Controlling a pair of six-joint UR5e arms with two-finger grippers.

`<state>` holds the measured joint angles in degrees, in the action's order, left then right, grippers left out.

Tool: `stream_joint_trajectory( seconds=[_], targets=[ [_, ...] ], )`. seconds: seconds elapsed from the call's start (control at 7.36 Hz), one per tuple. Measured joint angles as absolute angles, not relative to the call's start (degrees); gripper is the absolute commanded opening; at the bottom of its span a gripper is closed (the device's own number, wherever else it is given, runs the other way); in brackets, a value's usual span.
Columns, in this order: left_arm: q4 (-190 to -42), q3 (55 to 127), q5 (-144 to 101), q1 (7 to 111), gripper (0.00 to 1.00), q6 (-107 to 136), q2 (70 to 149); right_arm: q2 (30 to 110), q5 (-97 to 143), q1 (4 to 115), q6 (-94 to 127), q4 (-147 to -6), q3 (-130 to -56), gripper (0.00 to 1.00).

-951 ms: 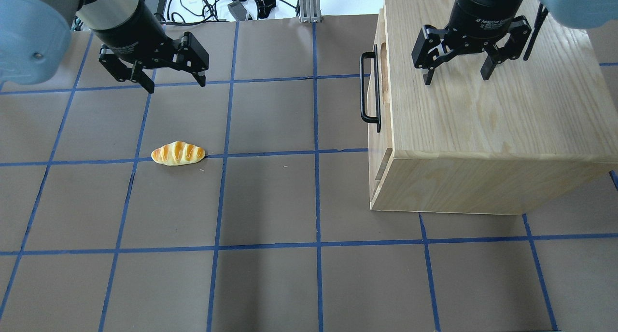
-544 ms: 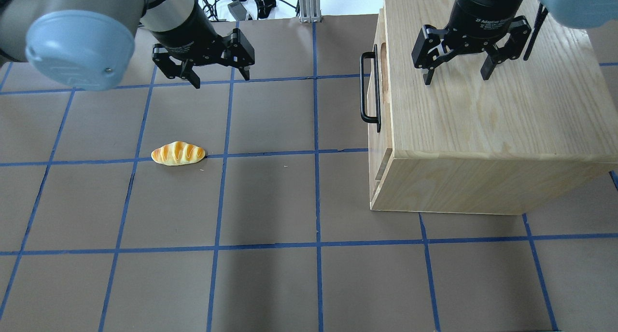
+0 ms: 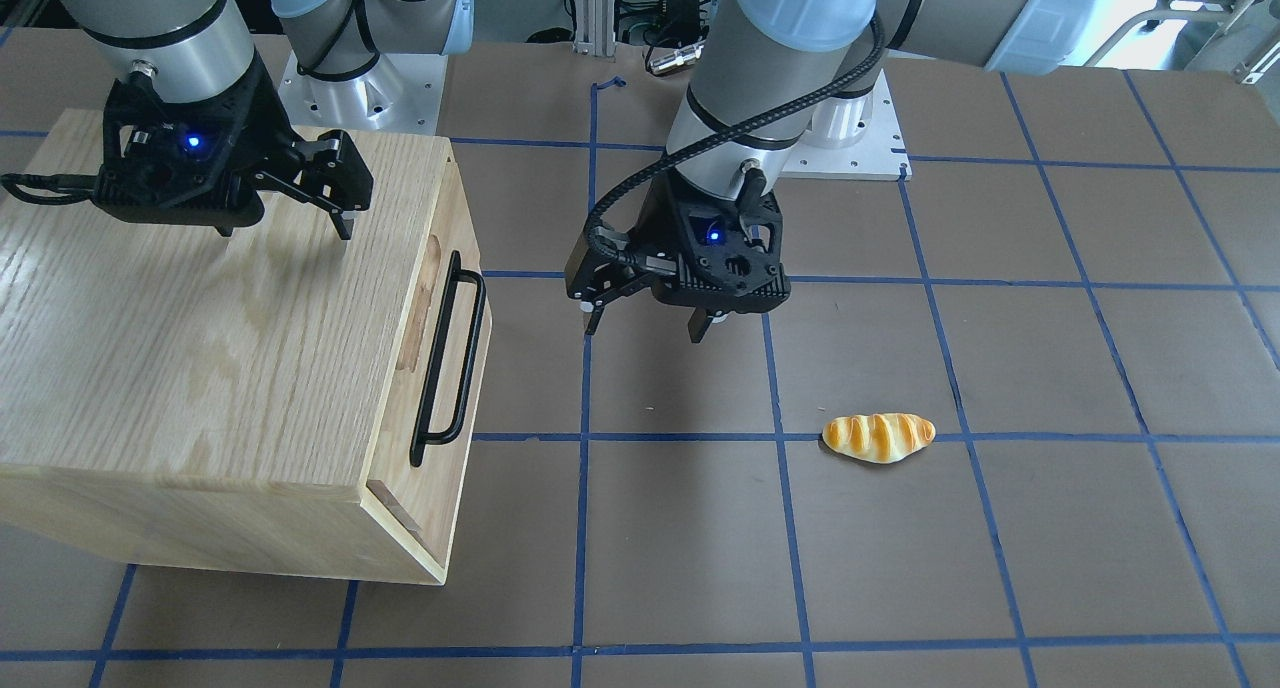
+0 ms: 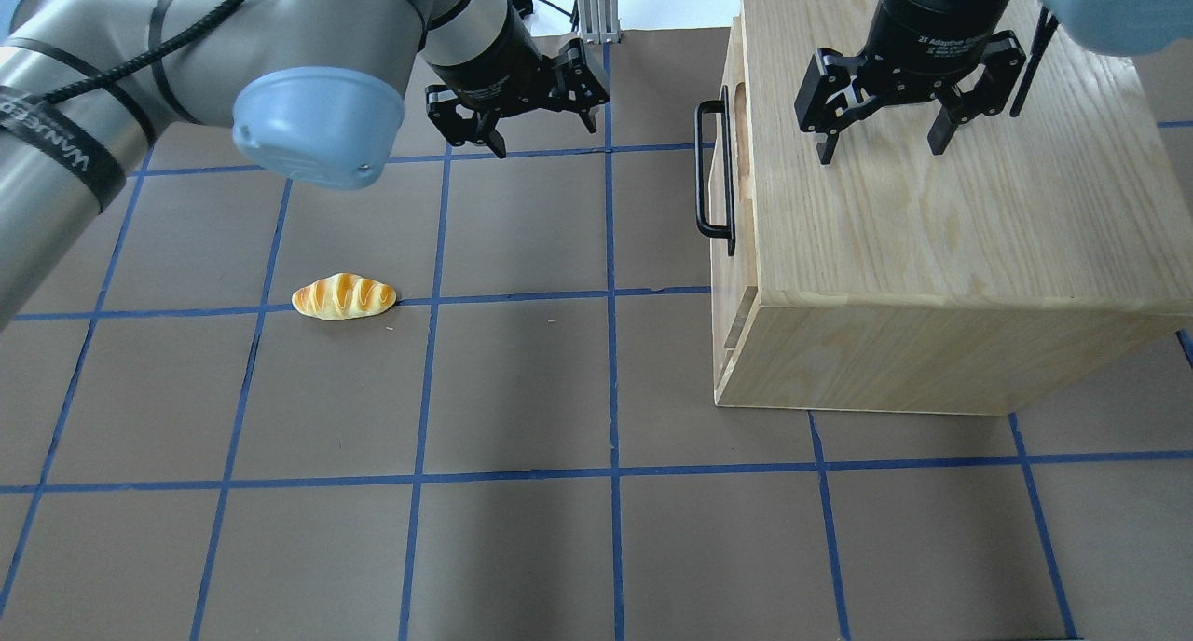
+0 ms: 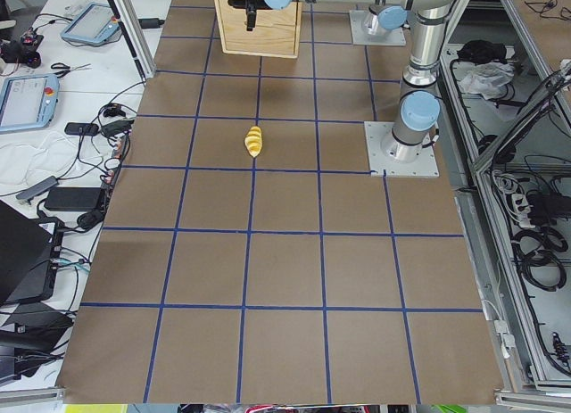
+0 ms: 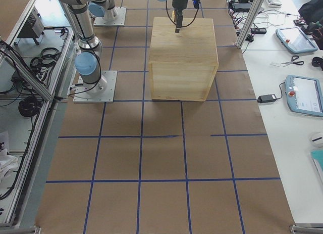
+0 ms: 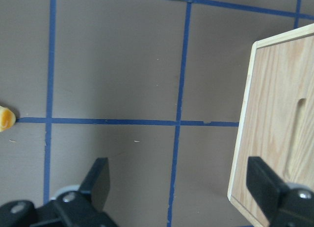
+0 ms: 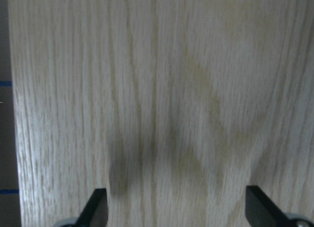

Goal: Open upper drawer

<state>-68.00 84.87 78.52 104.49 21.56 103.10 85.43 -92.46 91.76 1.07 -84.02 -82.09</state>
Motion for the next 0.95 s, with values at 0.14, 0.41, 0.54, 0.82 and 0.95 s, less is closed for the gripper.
stream_joint_trajectory(
  seconds=[0.14,0.41,0.54,0.82,0.95],
  targets=[
    [-67.13,83.63,77.09,105.71,1.00,23.04,104.48,85.43,-92.46,91.76,1.07,-84.02,-82.09,1.00],
    [-65.59,82.46,76.00,107.96,1.00,24.58,106.66,85.43,-92.46,91.76,1.13,-84.02,-82.09,1.00],
    [-64.85,82.33,75.90,108.80,1.00,25.02,107.61,85.43,-92.46,91.76,1.12,-84.02,-82.11,1.00],
    [-63.63,82.32,75.89,110.27,1.00,25.40,109.20,85.43,-92.46,91.76,1.12,-84.02,-82.12,1.00],
    [-62.77,82.37,75.87,110.82,1.00,25.48,109.84,85.43,-92.46,91.76,1.13,-84.02,-82.13,1.00]
  ],
)
